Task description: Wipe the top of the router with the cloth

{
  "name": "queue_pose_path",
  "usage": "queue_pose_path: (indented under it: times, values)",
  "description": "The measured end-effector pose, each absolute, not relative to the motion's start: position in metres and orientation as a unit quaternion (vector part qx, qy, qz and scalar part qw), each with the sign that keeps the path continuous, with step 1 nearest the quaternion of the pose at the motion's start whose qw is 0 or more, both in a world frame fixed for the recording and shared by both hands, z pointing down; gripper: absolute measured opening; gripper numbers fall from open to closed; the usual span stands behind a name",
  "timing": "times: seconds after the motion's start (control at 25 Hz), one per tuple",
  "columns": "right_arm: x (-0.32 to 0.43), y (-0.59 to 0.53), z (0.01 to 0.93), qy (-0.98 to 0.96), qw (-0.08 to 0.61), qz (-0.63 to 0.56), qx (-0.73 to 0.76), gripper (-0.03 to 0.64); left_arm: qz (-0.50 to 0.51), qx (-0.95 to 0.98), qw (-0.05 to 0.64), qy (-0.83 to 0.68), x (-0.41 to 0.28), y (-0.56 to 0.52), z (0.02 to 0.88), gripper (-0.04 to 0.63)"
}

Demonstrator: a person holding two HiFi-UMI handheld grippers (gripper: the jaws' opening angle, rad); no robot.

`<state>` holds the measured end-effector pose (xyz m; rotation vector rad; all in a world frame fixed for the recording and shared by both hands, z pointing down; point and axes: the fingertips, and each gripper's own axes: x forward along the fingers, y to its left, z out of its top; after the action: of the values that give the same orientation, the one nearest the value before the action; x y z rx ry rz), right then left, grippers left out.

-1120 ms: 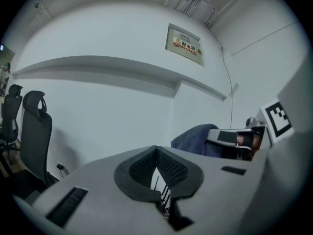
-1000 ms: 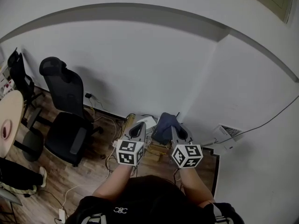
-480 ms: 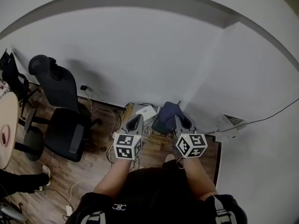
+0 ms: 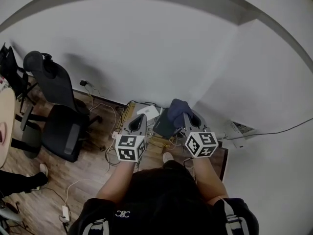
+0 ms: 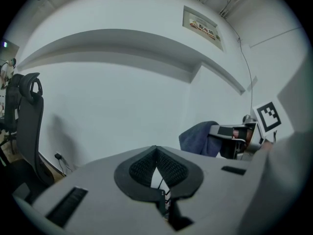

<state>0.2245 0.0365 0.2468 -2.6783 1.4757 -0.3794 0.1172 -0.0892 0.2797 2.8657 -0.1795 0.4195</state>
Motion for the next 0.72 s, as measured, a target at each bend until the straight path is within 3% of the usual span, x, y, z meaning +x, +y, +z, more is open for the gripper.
queue_pose_path:
  times: [0.72]
  values:
    - [0.31,0.013,0.318,0.589,-0.029,-0.159,-0.792,0.012,0.186,0.957,0.163,-0.149,0.175,-0.071,0.33,-0.006]
